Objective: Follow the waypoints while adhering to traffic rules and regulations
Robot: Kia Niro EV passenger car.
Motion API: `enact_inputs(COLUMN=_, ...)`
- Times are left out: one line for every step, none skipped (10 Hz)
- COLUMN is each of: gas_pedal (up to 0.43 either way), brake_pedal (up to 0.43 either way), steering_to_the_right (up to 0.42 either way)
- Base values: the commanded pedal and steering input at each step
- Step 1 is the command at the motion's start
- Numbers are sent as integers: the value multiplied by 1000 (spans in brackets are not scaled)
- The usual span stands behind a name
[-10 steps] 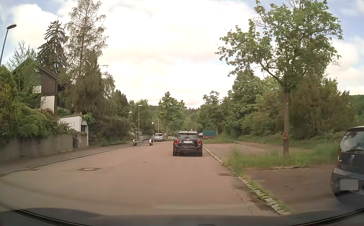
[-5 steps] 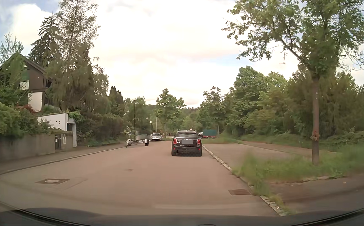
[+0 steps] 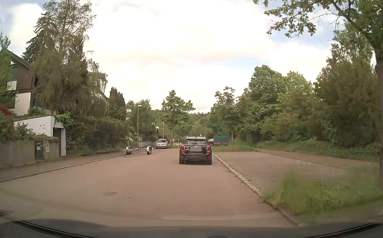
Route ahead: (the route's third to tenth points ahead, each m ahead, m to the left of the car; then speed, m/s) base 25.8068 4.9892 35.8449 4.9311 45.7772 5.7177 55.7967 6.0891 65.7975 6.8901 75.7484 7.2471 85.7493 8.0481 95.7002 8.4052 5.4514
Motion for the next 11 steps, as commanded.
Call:
enact_inputs(gas_pedal=0, brake_pedal=0, steering_to_the_right=-2)
enact_inputs(gas_pedal=0, brake_pedal=0, steering_to_the_right=-4)
enact_inputs(gas_pedal=0, brake_pedal=0, steering_to_the_right=0)
enact_inputs(gas_pedal=0, brake_pedal=0, steering_to_the_right=7)
enact_inputs(gas_pedal=0, brake_pedal=0, steering_to_the_right=8)
enact_inputs(gas_pedal=0, brake_pedal=0, steering_to_the_right=3)
enact_inputs(gas_pedal=0, brake_pedal=0, steering_to_the_right=-4)
enact_inputs(gas_pedal=0, brake_pedal=0, steering_to_the_right=-2)
enact_inputs(gas_pedal=0, brake_pedal=0, steering_to_the_right=5)
enact_inputs(gas_pedal=0, brake_pedal=0, steering_to_the_right=7)
enact_inputs(gas_pedal=0, brake_pedal=0, steering_to_the_right=3)
